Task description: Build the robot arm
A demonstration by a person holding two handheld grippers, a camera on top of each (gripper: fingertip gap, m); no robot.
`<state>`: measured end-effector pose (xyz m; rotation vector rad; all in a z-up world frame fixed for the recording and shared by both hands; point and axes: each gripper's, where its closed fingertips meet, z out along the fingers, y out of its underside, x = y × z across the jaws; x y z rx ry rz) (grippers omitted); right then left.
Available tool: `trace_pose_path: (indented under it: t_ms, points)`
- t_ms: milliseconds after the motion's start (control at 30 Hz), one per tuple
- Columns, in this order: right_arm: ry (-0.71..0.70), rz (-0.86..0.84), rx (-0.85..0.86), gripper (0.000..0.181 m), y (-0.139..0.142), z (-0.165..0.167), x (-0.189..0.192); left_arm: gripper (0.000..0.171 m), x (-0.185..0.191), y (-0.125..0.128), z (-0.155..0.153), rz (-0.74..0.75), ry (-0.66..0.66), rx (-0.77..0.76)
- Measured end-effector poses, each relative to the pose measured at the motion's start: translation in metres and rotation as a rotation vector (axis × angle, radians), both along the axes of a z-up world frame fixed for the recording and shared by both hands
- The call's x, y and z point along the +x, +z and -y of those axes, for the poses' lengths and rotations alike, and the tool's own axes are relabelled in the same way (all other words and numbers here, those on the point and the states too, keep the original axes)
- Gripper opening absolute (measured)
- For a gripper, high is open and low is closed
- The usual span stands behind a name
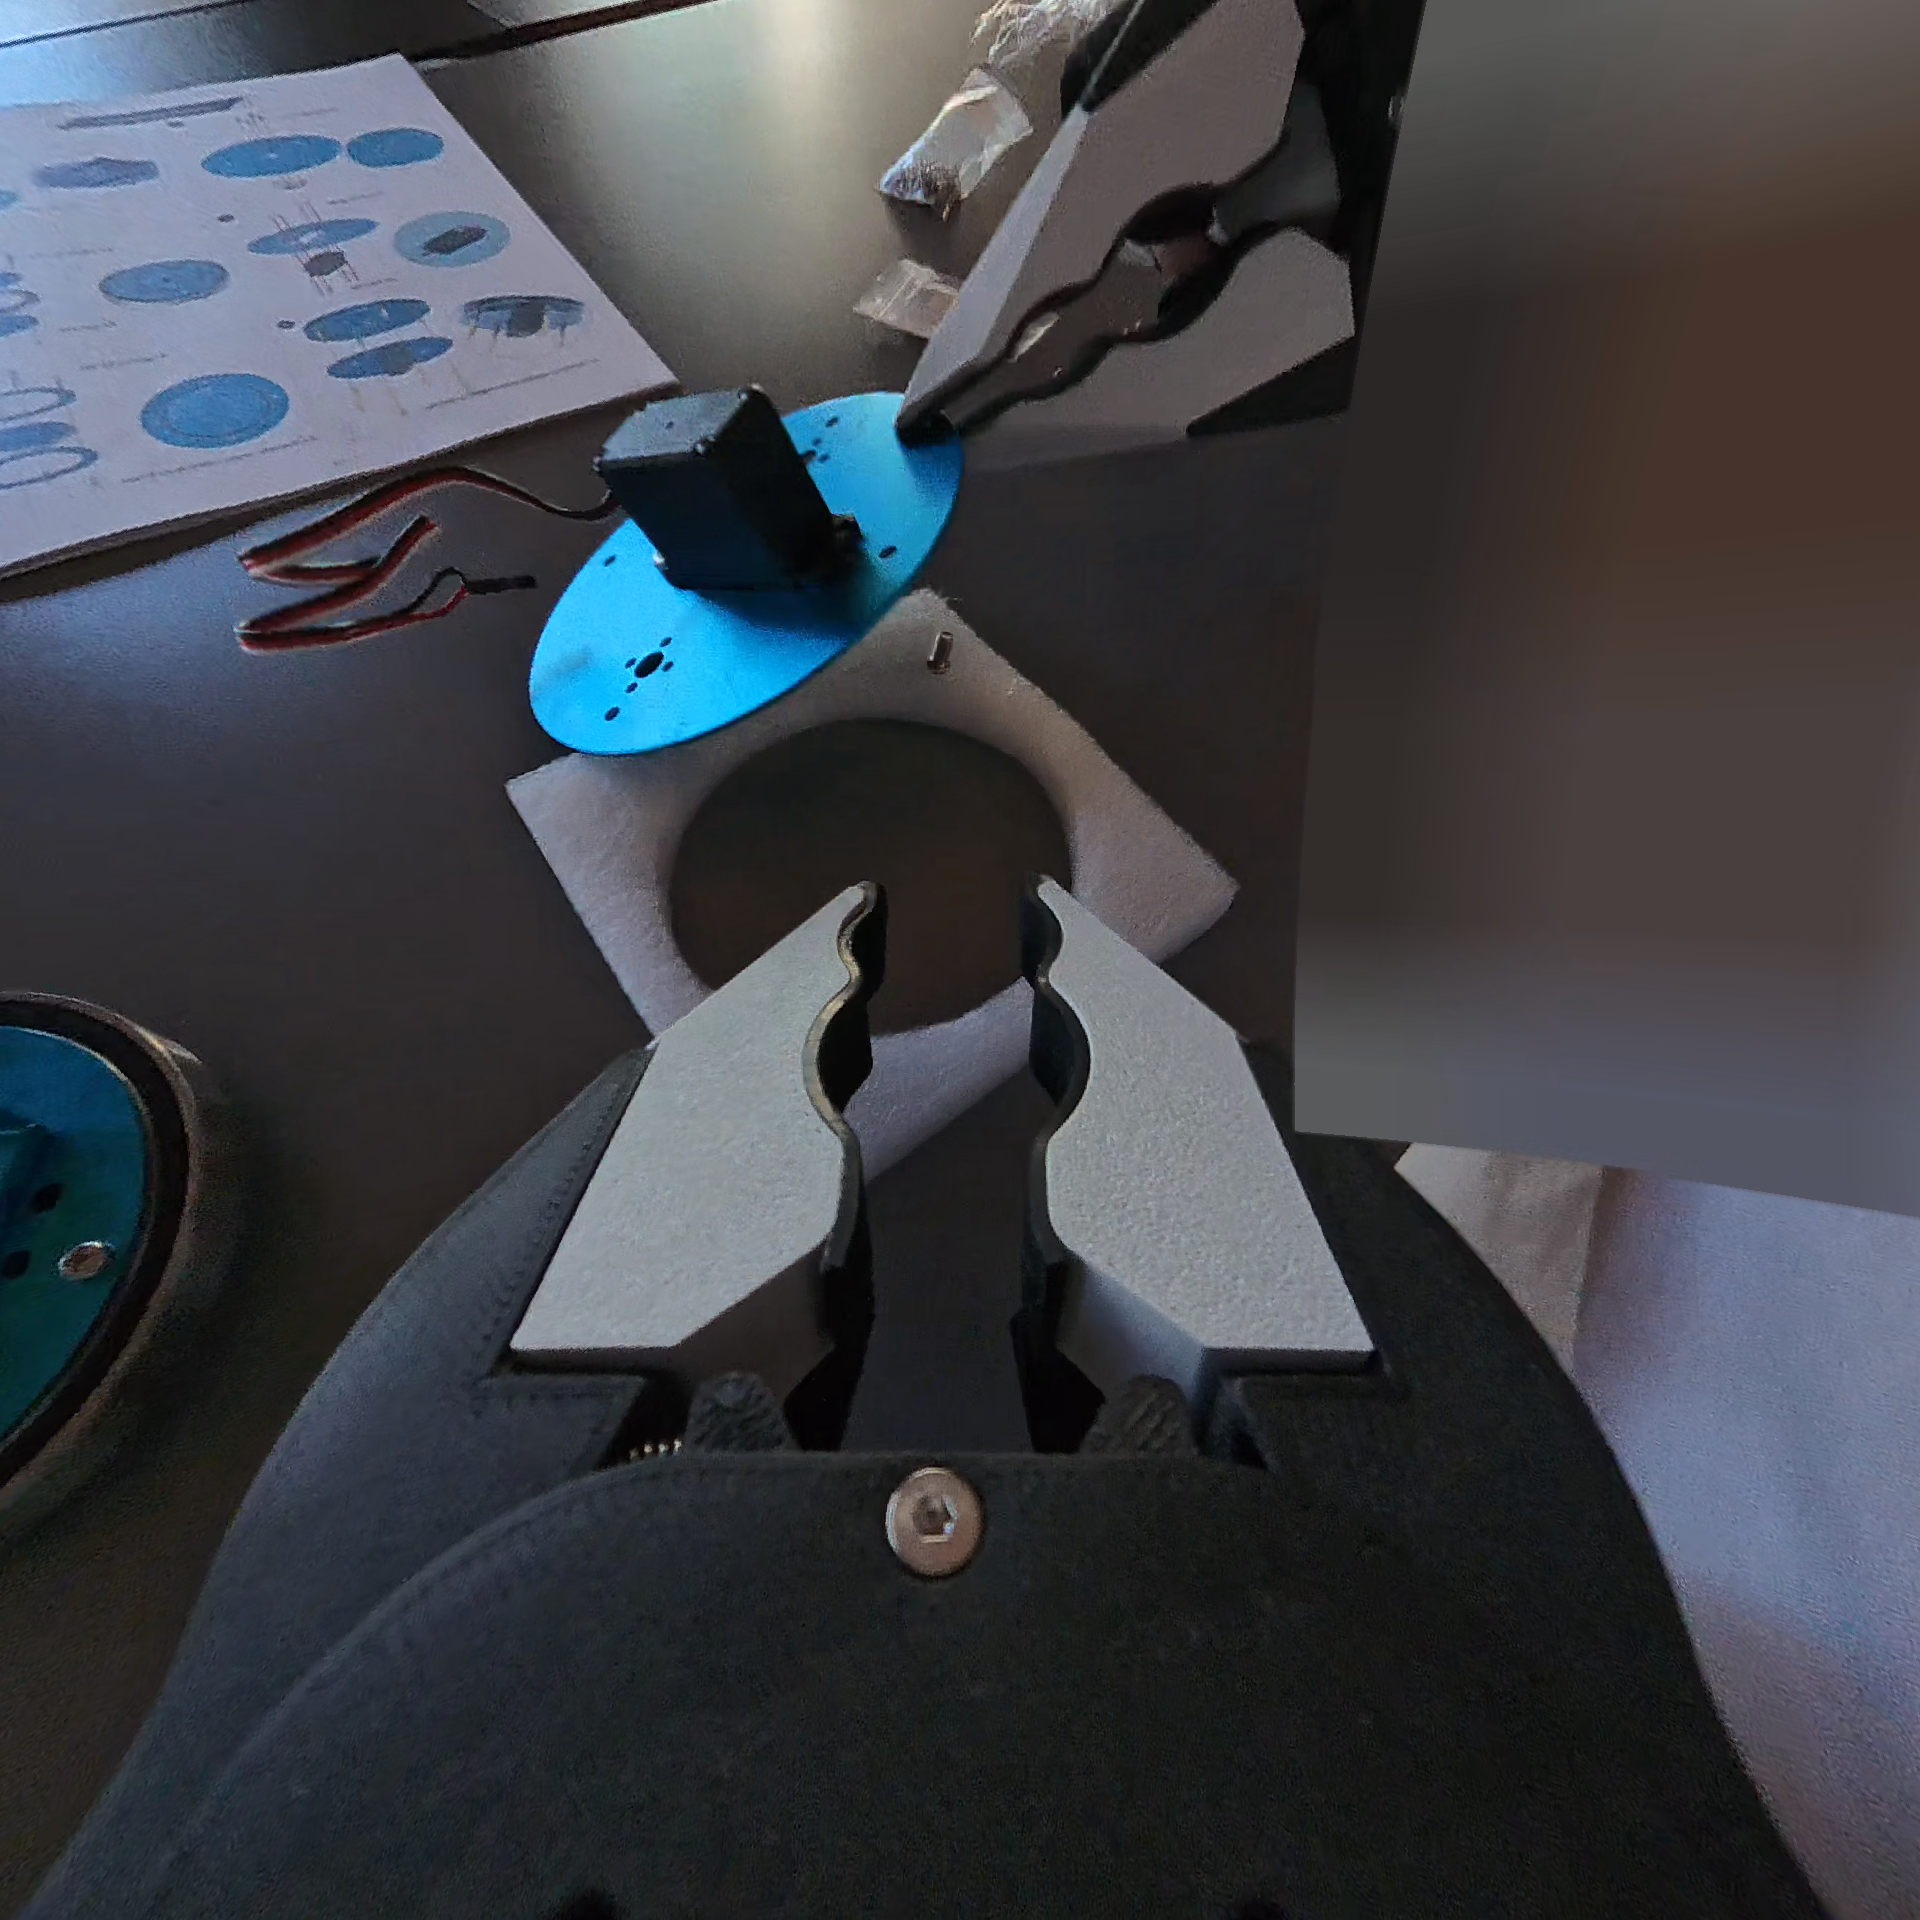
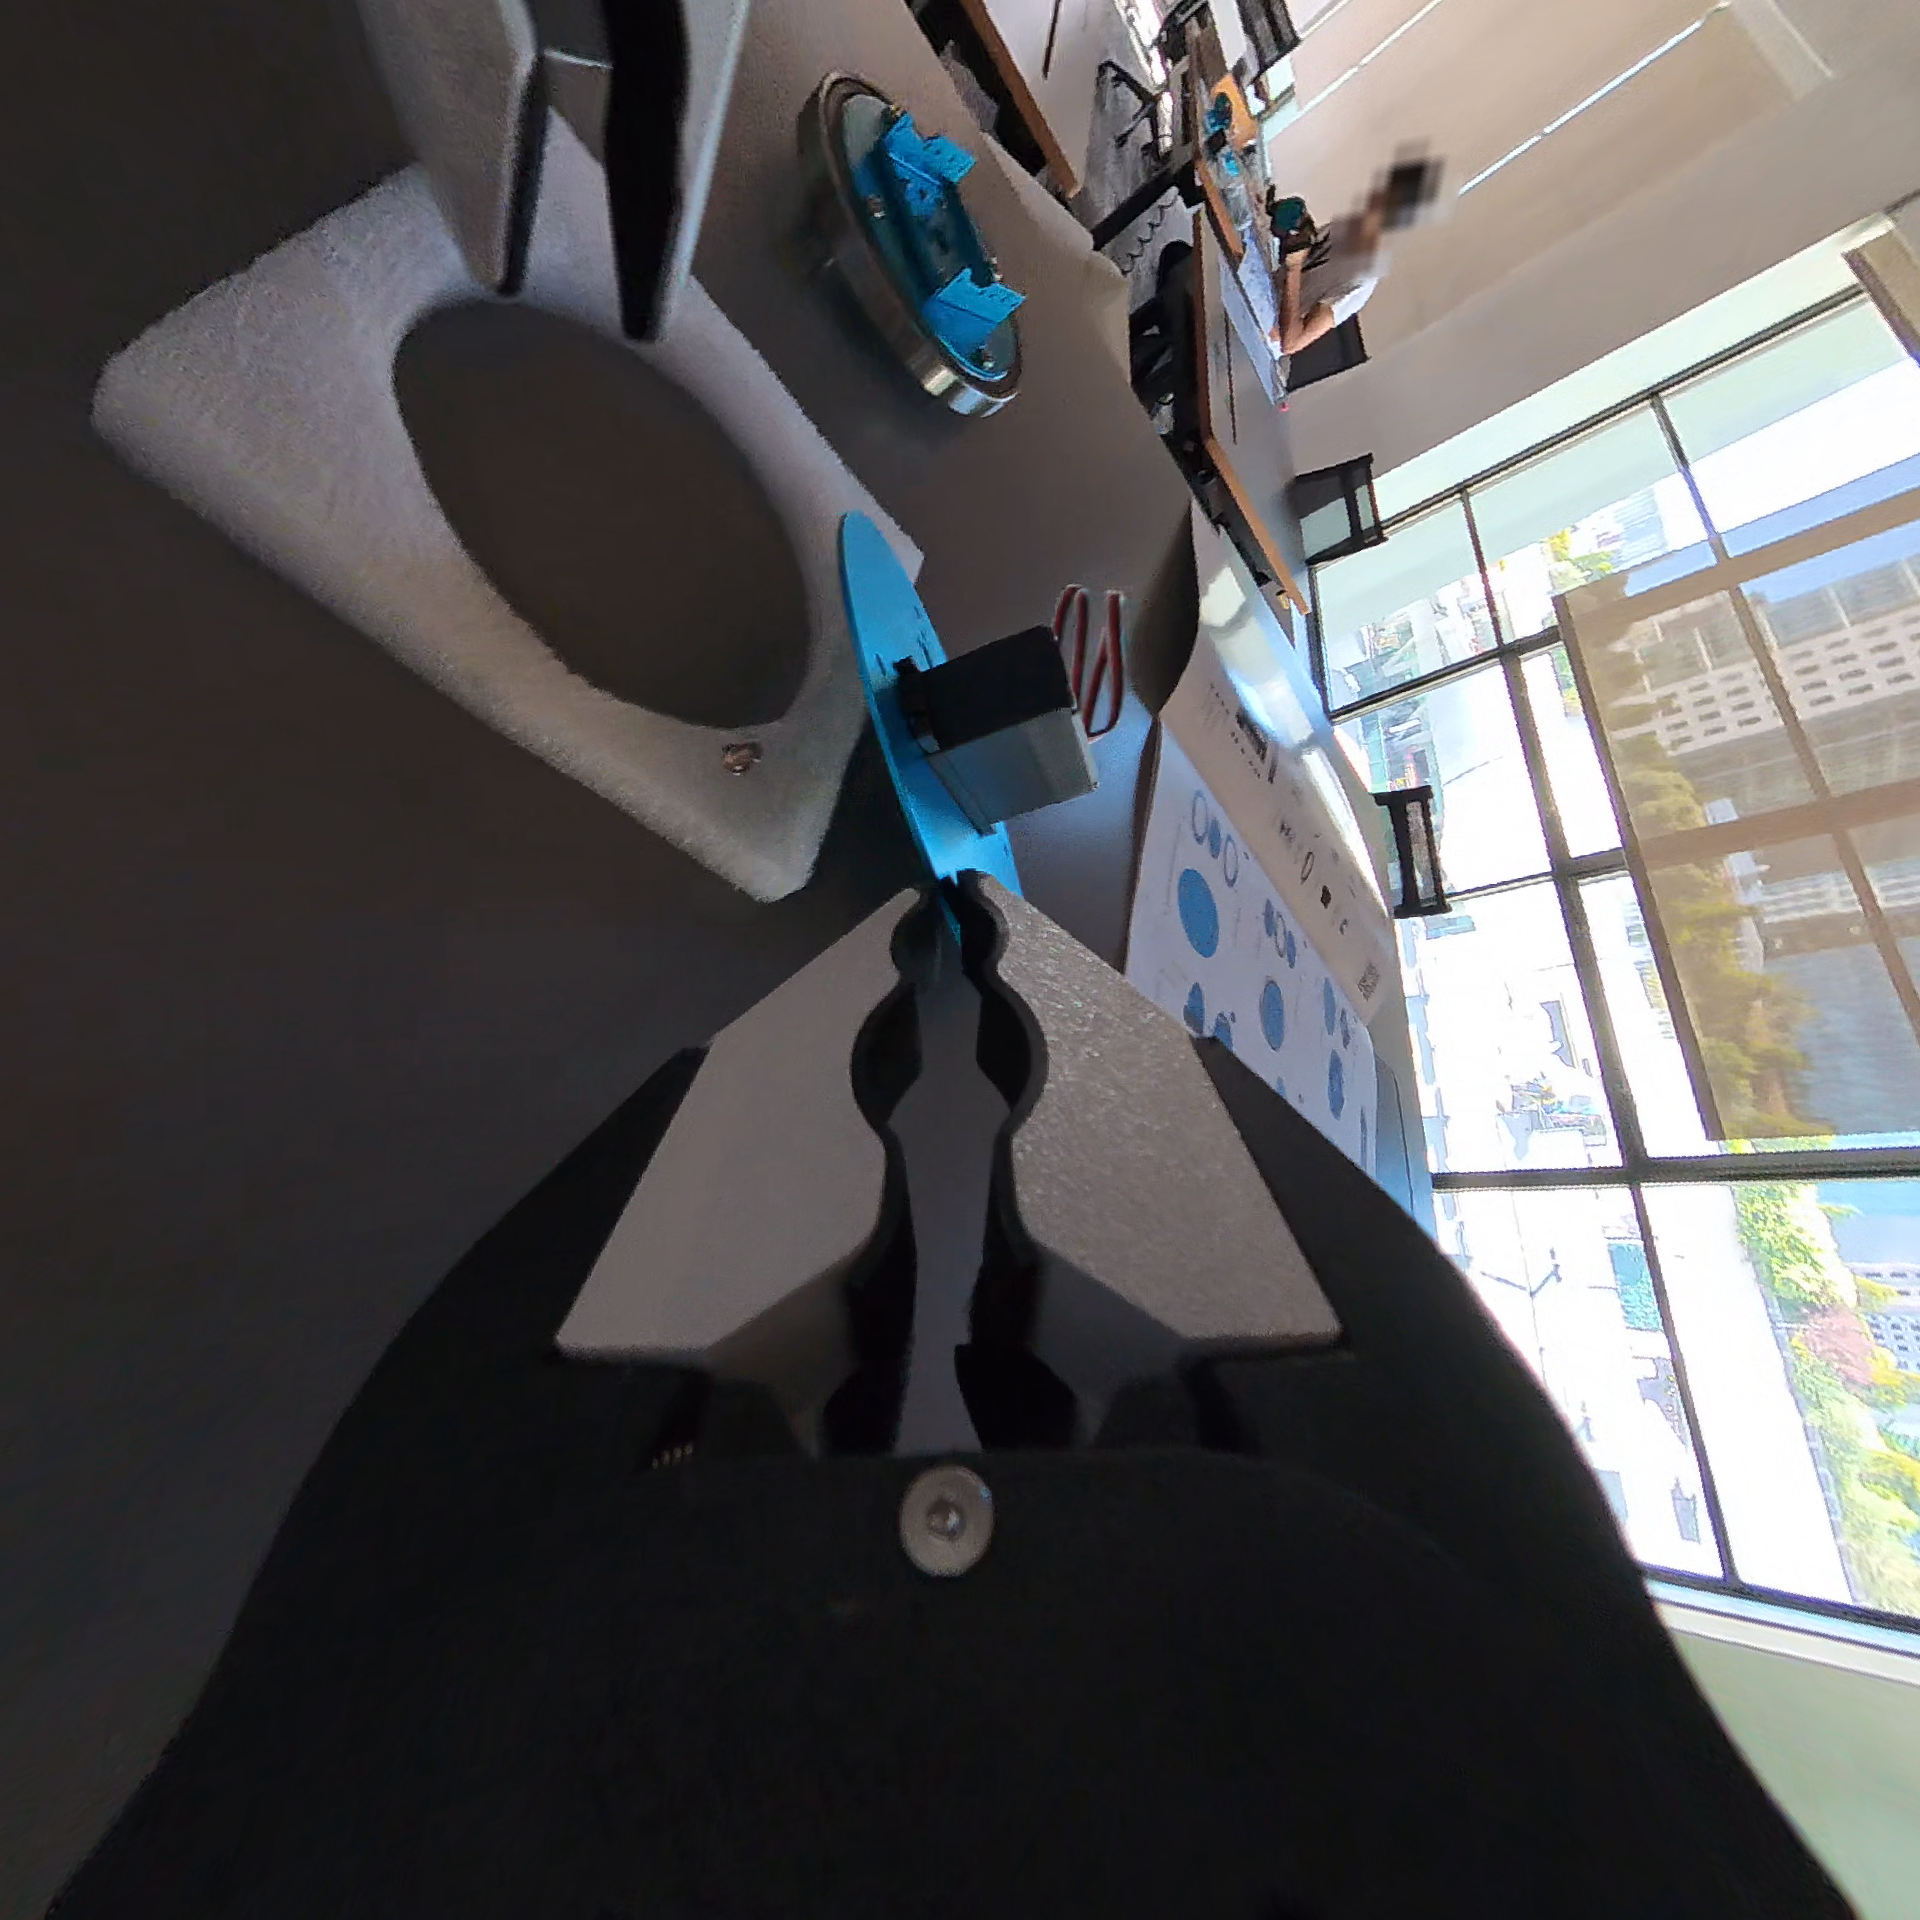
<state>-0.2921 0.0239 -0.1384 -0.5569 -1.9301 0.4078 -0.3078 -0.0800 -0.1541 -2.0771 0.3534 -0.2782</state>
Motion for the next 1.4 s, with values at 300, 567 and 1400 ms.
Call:
trace_pose_path:
  t_ms: [300, 567, 1400]
  points:
    - [-0.140, -0.055, 0.108, 0.000, 0.006, -0.008, -0.021, 0.018, -0.015, 0.017, -0.008, -0.029, 0.097, 0.012]
    - [-0.261, -0.080, 0.038, 0.000, 0.021, 0.006, -0.051, 0.041, -0.060, 0.044, -0.059, 0.904, 0.214, -0.145]
    - [-0.004, -0.059, -0.446, 0.026, 0.075, 0.038, -0.028, 0.001, -0.040, 0.073, -0.054, 1.113, -0.169, -0.141]
